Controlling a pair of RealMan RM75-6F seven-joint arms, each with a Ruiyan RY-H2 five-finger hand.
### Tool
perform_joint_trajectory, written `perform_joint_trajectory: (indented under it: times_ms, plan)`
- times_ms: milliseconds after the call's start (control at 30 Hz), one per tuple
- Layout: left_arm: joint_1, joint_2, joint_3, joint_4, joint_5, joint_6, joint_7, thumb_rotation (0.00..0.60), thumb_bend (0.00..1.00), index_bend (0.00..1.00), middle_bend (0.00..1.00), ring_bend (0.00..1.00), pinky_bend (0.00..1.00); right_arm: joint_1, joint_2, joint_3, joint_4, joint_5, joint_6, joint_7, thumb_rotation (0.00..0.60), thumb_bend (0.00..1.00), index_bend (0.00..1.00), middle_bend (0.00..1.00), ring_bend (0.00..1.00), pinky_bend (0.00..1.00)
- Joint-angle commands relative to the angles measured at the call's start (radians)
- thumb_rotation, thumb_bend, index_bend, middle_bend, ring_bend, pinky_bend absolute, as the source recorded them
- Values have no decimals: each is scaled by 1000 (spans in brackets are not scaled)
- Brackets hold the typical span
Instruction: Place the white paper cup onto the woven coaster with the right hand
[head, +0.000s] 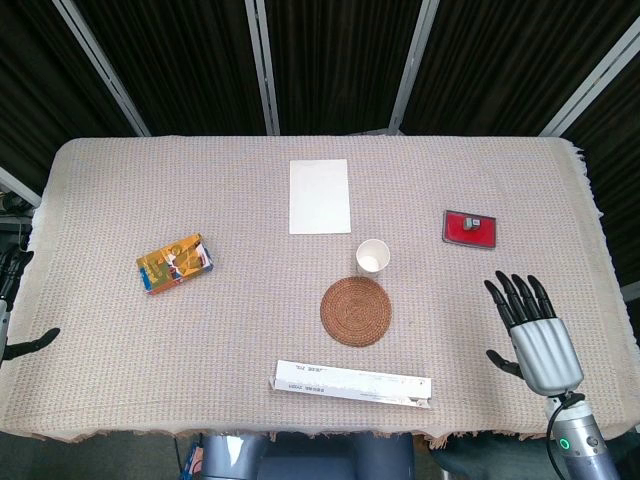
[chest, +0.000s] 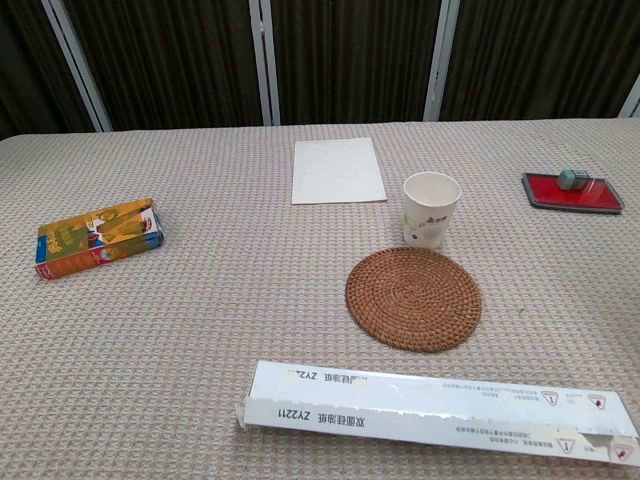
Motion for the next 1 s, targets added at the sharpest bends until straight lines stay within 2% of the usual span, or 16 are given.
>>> perform_joint_trajectory:
  times_ms: [33, 167, 400, 633, 833, 1000]
  plan:
    - [2, -2, 1, -1, 0, 3, 3, 600, 0, 0, 0, 0, 0, 0, 2, 1, -1, 1, -1, 5, 600, 0, 0, 0, 0, 0]
    - [1, -3, -1, -1, -8, -1, 6, 600, 0, 0, 0, 0, 0, 4, 4, -1, -1, 7, -14, 22, 600, 0, 0, 0, 0, 0]
    - [-10, -4, -11, 0, -28, -14, 11, 600, 0, 0, 0, 0, 0, 68, -10, 24, 0, 50, -123, 17, 600, 0, 0, 0, 0, 0]
    - [-27, -12, -21, 12, -72, -48, 25, 600, 0, 0, 0, 0, 0, 268, -76, 126, 2, 187, -398, -53, 600, 0, 0, 0, 0, 0]
    - [-40, -26, -35, 28, -130, -72, 48, 600, 0, 0, 0, 0, 0, 406, -173, 195, 70, 305, -547, -103, 600, 0, 0, 19, 7, 44]
    - [-50, -33, -44, 35, -148, -83, 49, 600, 0, 0, 0, 0, 0, 502, -257, 244, 155, 421, -619, -147, 600, 0, 17, 105, 77, 86]
